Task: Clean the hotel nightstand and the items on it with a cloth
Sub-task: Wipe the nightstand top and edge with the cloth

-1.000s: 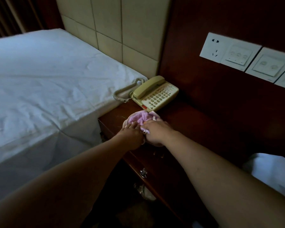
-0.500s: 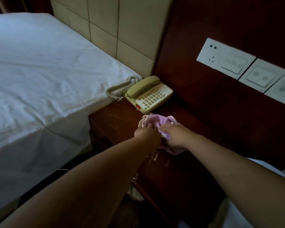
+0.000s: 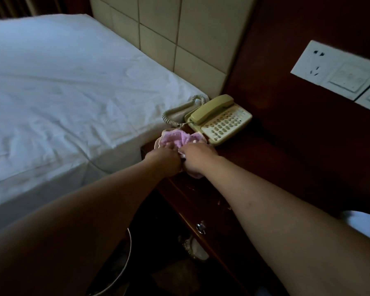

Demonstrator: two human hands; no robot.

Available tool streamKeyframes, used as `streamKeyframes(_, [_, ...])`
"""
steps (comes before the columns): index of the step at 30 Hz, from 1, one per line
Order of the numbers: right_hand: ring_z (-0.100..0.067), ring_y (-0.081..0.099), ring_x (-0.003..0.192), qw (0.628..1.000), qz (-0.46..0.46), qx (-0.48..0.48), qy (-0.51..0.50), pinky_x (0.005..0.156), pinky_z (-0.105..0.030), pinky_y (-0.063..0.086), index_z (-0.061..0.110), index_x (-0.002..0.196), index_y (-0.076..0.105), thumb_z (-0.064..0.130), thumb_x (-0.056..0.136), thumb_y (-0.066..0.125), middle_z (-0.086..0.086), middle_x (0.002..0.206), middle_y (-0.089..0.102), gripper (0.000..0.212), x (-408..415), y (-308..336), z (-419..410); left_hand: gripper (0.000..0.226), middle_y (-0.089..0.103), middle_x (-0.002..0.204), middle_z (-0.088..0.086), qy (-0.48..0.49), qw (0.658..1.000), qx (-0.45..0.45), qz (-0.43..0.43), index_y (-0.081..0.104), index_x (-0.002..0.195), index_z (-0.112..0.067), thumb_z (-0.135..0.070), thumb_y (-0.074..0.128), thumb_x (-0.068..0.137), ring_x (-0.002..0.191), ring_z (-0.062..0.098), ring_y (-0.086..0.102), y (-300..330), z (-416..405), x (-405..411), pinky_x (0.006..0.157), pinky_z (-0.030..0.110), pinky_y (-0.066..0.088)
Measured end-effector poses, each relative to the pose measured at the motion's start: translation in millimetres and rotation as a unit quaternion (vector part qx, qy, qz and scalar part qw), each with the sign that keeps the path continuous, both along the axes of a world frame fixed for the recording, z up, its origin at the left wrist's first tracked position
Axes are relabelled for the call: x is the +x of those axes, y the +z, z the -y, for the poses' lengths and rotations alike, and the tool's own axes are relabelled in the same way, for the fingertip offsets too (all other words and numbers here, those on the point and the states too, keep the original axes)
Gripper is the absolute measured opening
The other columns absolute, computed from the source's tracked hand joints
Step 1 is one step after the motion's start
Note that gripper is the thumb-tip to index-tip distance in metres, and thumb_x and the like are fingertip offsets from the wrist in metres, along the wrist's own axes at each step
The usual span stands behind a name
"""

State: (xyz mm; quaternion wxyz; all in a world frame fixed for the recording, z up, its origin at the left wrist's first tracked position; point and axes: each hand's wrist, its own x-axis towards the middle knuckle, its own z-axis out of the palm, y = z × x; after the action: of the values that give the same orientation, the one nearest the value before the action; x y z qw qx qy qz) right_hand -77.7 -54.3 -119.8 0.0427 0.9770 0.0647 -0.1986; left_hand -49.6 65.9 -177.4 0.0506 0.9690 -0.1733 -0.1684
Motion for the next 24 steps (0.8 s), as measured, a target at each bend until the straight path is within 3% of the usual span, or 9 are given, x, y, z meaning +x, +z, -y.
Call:
streamKeyframes(4, [-0.035,0.035,0.141,0.999,-0.046,-0.014,-0.010,0.097,-0.041,0.046,0.035,0.100,0.059,0.016,0.078,0.072,-0.011,0.149,0.045,0.032,-18,12,19,0.055,0.037,0.156,0.012,-0.015,0.999,-0.020,-0.024,0.043,0.148,-0.014,-0.034,0.047,0.096,0.141,0.034,0.039,-3,19,-25,0.110,0.051,0.041])
streamKeyframes(5, [-0.035,0.037,0.139,0.998,-0.057,-0.014,-0.015,0.093,-0.040,0.046,0.034,0.095,0.056,0.015,0.077,0.072,-0.011,0.142,0.050,0.031,-23,13,26,0.054,0.038,0.155,0.011,-0.014,0.999,-0.032,-0.023,0.044,0.147,-0.015,-0.035,0.046,0.097,0.140,0.034,0.040,0,23,-31,0.109,0.051,0.042])
streamKeyframes(7, [-0.033,0.034,0.142,0.998,-0.056,-0.029,-0.008,0.096,-0.040,0.047,0.035,0.103,0.057,0.015,0.078,0.074,-0.008,0.142,0.051,0.036,-31,9,35,0.057,0.036,0.156,0.011,-0.025,0.999,-0.041,-0.008,0.042,0.149,-0.015,-0.038,0.042,0.097,0.142,0.034,0.038,-3,29,-34,0.110,0.052,0.041])
streamKeyframes(10, [-0.032,0.030,0.145,0.999,-0.002,-0.039,-0.010,0.110,-0.044,0.035,0.031,0.137,0.051,0.029,0.093,0.065,-0.002,0.152,0.043,0.046,-35,-3,34,0.087,0.017,0.166,0.019,-0.084,0.996,-0.003,-0.009,0.027,0.157,-0.008,-0.059,0.019,0.086,0.153,0.040,0.014,-14,33,-22,0.119,0.057,0.026])
streamKeyframes(12, [-0.031,0.027,0.147,0.998,0.037,-0.050,-0.013,0.117,-0.045,0.025,0.027,0.147,0.042,0.032,0.098,0.054,-0.001,0.153,0.042,0.050,-28,-9,26,0.084,0.007,0.167,0.022,-0.096,0.995,0.019,-0.013,0.015,0.160,-0.005,-0.051,0.020,0.090,0.155,0.041,0.003,-18,33,-7,0.121,0.058,0.020])
streamKeyframes(16, [-0.036,0.029,0.145,0.997,0.037,-0.048,-0.050,0.116,-0.049,0.028,0.020,0.151,0.037,0.027,0.097,0.051,-0.003,0.154,0.040,0.056,0,-16,13,0.071,0.003,0.168,0.021,-0.120,0.993,0.014,0.011,0.008,0.160,-0.003,-0.032,0.035,0.100,0.155,0.038,0.000,-15,28,28,0.123,0.055,0.017])
streamKeyframes(19, [-0.037,0.024,0.147,0.996,0.041,-0.055,-0.057,0.119,-0.050,0.025,0.018,0.154,0.033,0.027,0.094,0.053,-0.007,0.159,0.032,0.064,27,-20,-2,0.064,0.009,0.168,0.018,-0.134,0.990,-0.006,0.030,0.018,0.159,-0.004,-0.023,0.042,0.102,0.155,0.036,0.004,-6,11,47,0.125,0.051,0.012])
streamKeyframes(22, [-0.035,0.019,0.149,0.994,0.072,-0.016,-0.083,0.120,-0.051,0.023,0.023,0.152,0.038,0.027,0.097,0.052,-0.008,0.162,0.023,0.057,48,-24,-17,0.061,0.016,0.167,0.017,-0.097,0.992,-0.062,0.058,0.026,0.157,-0.004,-0.016,0.046,0.102,0.153,0.034,0.016,-1,-12,59,0.125,0.048,0.018])
streamKeyframes(24, [-0.032,0.016,0.151,0.993,0.095,-0.005,-0.065,0.120,-0.050,0.020,0.026,0.152,0.038,0.027,0.098,0.047,-0.004,0.165,0.017,0.055,57,-29,-23,0.061,0.014,0.167,0.017,-0.090,0.993,-0.043,0.058,0.022,0.158,-0.004,-0.017,0.043,0.102,0.154,0.035,0.016,-3,-20,63,0.124,0.048,0.018])
